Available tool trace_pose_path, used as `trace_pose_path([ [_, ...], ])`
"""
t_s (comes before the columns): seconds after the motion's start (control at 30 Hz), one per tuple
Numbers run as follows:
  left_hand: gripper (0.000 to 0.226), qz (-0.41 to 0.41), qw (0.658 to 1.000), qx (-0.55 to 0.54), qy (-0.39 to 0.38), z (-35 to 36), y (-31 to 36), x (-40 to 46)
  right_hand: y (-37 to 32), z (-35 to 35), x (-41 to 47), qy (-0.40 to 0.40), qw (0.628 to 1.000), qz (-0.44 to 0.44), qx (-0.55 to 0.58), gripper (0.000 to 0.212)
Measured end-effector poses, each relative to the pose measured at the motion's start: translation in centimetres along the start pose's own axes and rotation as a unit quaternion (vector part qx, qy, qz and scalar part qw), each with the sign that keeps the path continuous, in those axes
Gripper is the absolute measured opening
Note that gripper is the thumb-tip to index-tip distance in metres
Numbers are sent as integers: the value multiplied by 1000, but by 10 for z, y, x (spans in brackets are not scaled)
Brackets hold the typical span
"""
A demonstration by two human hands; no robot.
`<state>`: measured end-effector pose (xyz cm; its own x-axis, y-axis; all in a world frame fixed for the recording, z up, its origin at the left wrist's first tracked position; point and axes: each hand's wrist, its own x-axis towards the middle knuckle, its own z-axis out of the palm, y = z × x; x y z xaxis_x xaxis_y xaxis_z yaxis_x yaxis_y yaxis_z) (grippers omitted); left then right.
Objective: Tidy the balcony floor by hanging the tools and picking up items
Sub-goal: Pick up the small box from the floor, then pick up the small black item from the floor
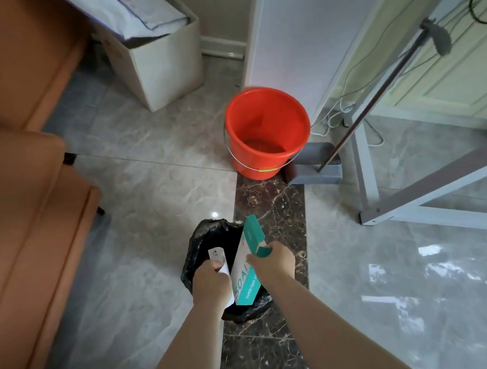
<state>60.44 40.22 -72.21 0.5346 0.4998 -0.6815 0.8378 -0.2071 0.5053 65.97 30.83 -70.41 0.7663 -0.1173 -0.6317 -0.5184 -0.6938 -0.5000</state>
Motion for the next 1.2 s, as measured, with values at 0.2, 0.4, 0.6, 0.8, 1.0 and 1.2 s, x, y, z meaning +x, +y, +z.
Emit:
trace_pose_path([
  [0.2, 31, 26, 998, 41, -35, 0, 3, 23, -6, 20, 5, 9, 999, 31, 43, 29],
  [0.4, 30, 37, 997, 58, -40, -2, 8, 37, 0, 17, 11, 8, 999, 44, 25, 28],
  [0.6, 19, 65, 995, 62, -46, 12, 30, 39, 2, -10, 12, 3, 996, 72, 60, 27],
  [0.8, 23, 107, 987, 84, -88, 41, 66, 17, 11, -55, 7, 30, 990, 85, 110, 20],
  [1.0, 20, 158, 968, 137, -136, 90, 115, -40, 58, -128, -8, 91, 971, 125, 181, 26],
  [1.2, 28, 234, 933, 218, -166, 163, 138, -123, 139, -197, -42, 159, 934, 174, 269, 31],
])
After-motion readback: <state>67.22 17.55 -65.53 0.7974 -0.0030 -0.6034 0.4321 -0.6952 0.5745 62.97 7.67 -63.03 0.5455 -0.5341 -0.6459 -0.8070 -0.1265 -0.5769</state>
